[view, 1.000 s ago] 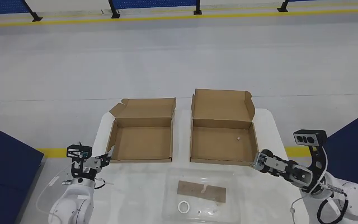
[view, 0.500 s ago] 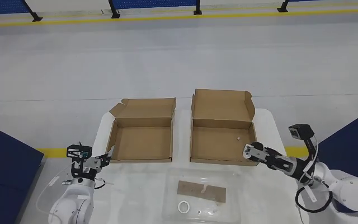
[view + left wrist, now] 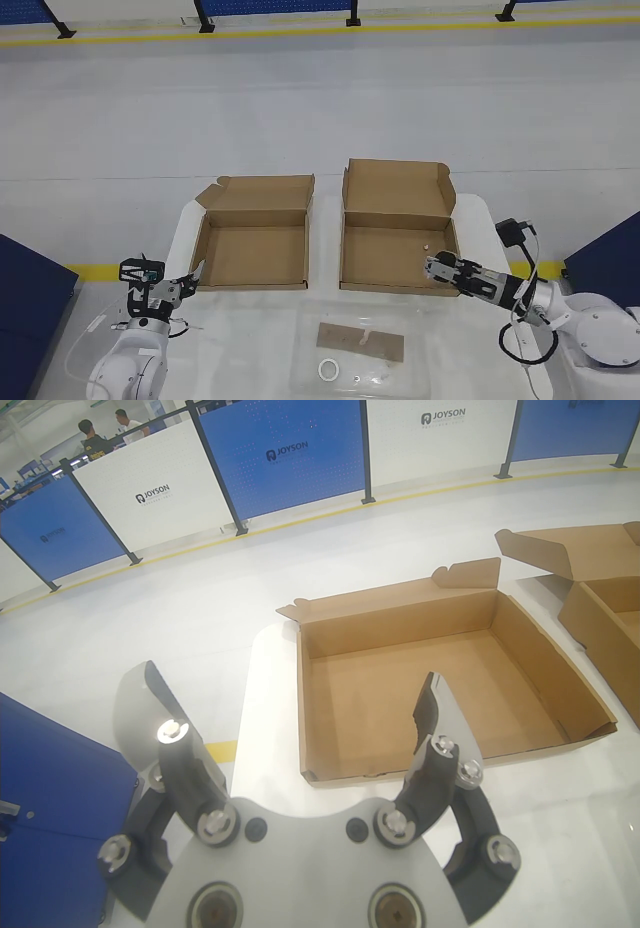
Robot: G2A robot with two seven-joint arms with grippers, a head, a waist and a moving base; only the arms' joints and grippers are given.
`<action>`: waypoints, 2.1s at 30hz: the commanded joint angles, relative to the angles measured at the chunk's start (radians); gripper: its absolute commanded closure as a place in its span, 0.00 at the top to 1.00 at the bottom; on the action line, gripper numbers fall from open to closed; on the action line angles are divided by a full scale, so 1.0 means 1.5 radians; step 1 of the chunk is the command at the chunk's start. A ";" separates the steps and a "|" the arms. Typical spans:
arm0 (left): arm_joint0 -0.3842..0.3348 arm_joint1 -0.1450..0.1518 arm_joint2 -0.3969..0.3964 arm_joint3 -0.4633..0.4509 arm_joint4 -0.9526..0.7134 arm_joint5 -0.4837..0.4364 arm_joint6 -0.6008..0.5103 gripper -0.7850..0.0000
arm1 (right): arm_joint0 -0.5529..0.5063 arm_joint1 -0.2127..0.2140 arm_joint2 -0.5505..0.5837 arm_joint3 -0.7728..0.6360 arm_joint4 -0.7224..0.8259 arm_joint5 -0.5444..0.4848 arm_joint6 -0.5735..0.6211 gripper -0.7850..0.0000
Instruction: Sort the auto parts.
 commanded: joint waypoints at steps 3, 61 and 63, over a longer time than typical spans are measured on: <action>0.000 0.000 0.000 0.000 0.000 0.000 0.000 1.00 | 0.000 0.000 0.000 0.000 0.000 0.000 0.000 0.00; 0.000 0.000 0.000 0.000 0.000 0.000 0.000 1.00 | 0.374 -0.023 -0.479 0.326 -0.820 0.088 -0.120 0.00; 0.000 0.000 0.000 0.000 0.000 0.000 0.000 1.00 | 0.395 -0.028 -0.497 0.350 -0.833 0.090 -0.116 0.00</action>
